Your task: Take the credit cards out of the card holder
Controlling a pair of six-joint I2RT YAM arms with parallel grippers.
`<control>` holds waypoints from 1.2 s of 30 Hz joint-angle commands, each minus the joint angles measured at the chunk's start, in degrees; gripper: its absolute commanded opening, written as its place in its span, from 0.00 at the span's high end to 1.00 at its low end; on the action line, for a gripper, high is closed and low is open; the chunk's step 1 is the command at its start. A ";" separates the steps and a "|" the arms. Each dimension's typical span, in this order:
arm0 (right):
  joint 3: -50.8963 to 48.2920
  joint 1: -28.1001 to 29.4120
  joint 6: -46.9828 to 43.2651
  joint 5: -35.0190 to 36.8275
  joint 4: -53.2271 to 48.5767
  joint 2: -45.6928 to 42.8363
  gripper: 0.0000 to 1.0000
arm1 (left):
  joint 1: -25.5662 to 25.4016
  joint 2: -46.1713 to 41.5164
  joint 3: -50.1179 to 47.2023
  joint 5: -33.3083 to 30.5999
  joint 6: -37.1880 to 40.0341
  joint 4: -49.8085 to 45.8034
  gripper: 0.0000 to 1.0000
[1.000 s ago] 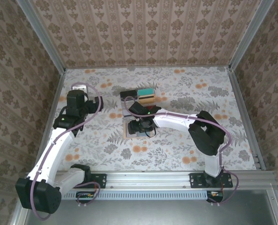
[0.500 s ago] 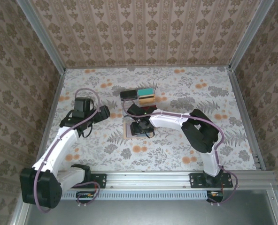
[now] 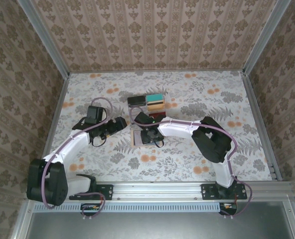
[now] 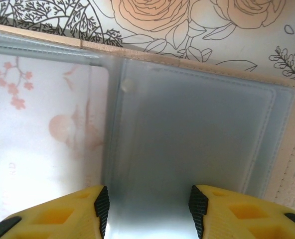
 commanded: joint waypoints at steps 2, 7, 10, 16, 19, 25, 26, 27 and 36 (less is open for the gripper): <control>-3.74 -0.05 0.05 2.28 -0.20 3.22 0.51 | -1.78 2.73 -0.37 6.51 -2.47 3.23 0.09; -4.17 0.02 0.06 1.63 -0.34 3.79 0.54 | -6.30 6.69 0.93 7.14 -4.64 3.63 0.15; -4.87 -0.05 0.20 1.94 -0.19 3.49 0.54 | -8.23 8.91 1.21 6.87 -6.45 4.92 0.26; -5.85 -0.21 0.67 -0.69 2.13 0.78 0.54 | -9.28 10.68 1.54 5.35 -7.59 4.19 0.38; -5.62 -0.36 0.70 -0.83 2.87 -2.89 0.50 | -9.28 10.44 1.91 3.13 -7.00 3.15 0.38; -4.28 -0.26 -0.51 -2.97 3.01 -3.92 0.36 | -9.26 10.87 2.27 2.03 -6.80 3.04 0.38; -3.98 -0.19 -0.52 -2.97 2.67 -3.08 0.34 | -9.15 10.78 2.26 1.91 -6.80 2.95 0.38; -3.64 -0.18 -0.41 -2.93 2.13 -2.32 0.33 | -9.15 10.74 2.15 1.81 -6.77 2.94 0.38; -2.17 1.20 -0.58 1.73 -3.35 3.26 0.38 | -9.02 11.54 2.36 4.79 -6.74 4.28 0.44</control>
